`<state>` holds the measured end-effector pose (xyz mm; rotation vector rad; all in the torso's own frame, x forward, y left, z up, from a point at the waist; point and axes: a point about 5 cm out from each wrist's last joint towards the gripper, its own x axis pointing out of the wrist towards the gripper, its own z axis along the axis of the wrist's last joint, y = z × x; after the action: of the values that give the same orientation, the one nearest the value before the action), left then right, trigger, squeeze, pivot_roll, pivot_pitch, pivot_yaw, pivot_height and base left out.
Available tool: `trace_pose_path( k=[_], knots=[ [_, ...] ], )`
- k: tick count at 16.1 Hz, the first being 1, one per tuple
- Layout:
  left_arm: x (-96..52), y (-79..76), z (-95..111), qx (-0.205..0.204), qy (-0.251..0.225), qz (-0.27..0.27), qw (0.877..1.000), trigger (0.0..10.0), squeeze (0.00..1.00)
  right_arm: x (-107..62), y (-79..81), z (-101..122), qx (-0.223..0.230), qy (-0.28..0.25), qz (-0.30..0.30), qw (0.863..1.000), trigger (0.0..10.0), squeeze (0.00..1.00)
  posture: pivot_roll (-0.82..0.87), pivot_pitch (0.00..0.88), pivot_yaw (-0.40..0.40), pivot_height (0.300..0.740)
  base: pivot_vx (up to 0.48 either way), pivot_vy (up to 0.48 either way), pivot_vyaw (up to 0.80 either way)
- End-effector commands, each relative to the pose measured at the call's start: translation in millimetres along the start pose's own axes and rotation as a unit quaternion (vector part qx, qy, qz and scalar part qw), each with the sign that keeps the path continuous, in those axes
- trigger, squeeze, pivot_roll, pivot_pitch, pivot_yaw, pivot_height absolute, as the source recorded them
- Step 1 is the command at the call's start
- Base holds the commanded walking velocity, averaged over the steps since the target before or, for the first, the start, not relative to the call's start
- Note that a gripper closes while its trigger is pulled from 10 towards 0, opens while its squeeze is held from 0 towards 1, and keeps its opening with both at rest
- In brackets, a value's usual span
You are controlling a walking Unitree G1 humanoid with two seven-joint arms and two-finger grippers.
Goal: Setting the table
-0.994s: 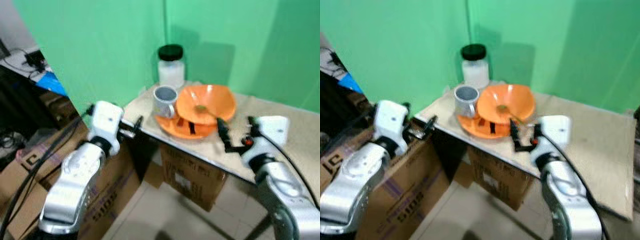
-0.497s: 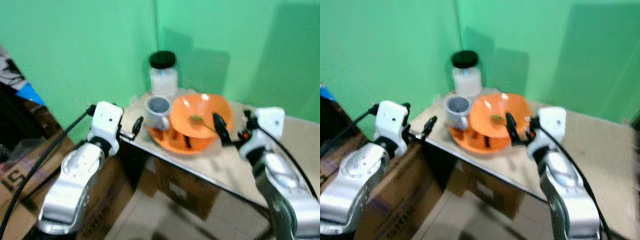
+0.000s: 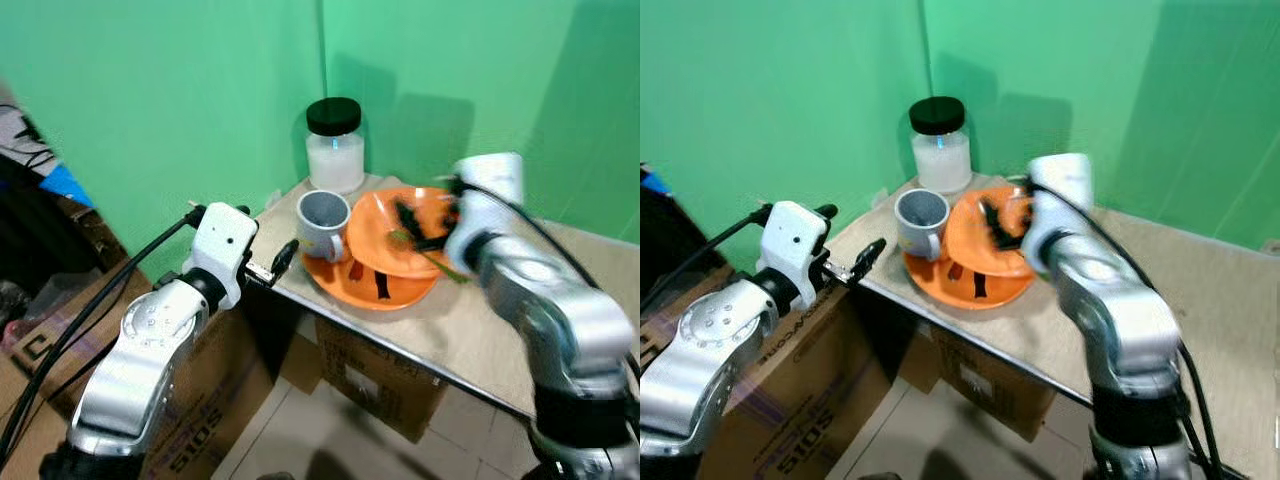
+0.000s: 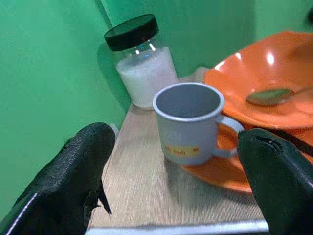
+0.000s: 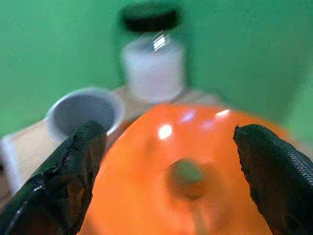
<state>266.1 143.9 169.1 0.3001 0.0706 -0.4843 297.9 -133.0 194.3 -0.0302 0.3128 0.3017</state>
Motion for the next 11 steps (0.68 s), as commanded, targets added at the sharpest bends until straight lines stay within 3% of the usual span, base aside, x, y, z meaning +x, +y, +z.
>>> trace_pose_path(
  k=[1,3,7,8,9,10,11],
  knots=[
    [1.1,1.1,1.6,0.005,-0.002,-0.009,1.0,10.0,0.0,2.6,1.5,-4.8,0.001,0.024,0.008,1.0,10.0,0.0,0.05,0.0,0.113,0.74,0.0,0.0,0.0],
    [2.0,-4.2,3.3,0.016,0.01,-0.076,0.997,10.0,0.0,19.6,-1.1,4.1,-0.035,0.096,0.02,0.995,10.0,0.0,0.06,0.0,0.102,0.74,0.0,0.0,0.0],
    [-4.3,-7.0,-0.9,0.025,0.03,-0.121,0.992,10.0,0.0,27.2,-0.7,9.3,-0.055,0.183,0.034,0.981,9.7,0.0,0.05,0.0,0.106,0.74,0.0,0.0,0.0],
    [-4.9,-7.8,-1.7,0.026,0.033,-0.129,0.991,10.0,0.0,29.2,-1.5,8.3,-0.054,0.195,0.033,0.979,4.1,0.0,0.05,0.0,0.105,0.74,0.0,0.0,0.0],
    [-4.8,-8.1,-1.6,0.025,0.033,-0.134,0.99,10.0,0.0,30.6,-2.3,7.6,-0.057,0.207,0.033,0.976,2.5,0.0,0.05,0.0,0.107,0.74,0.0,0.0,0.0],
    [-4.9,-9.1,-1.0,0.025,0.034,-0.142,0.989,10.0,0.0,31.7,-2.3,4.9,-0.064,0.226,0.041,0.971,0.0,0.0,0.05,0.0,0.108,0.74,0.0,0.0,0.0],
    [-5.0,-9.8,-0.2,0.026,0.035,-0.148,0.988,10.0,0.0,32.5,-3.1,2.4,-0.074,0.244,0.044,0.966,0.0,0.0,0.05,0.0,0.109,0.74,0.0,0.0,0.0]
  ],
)
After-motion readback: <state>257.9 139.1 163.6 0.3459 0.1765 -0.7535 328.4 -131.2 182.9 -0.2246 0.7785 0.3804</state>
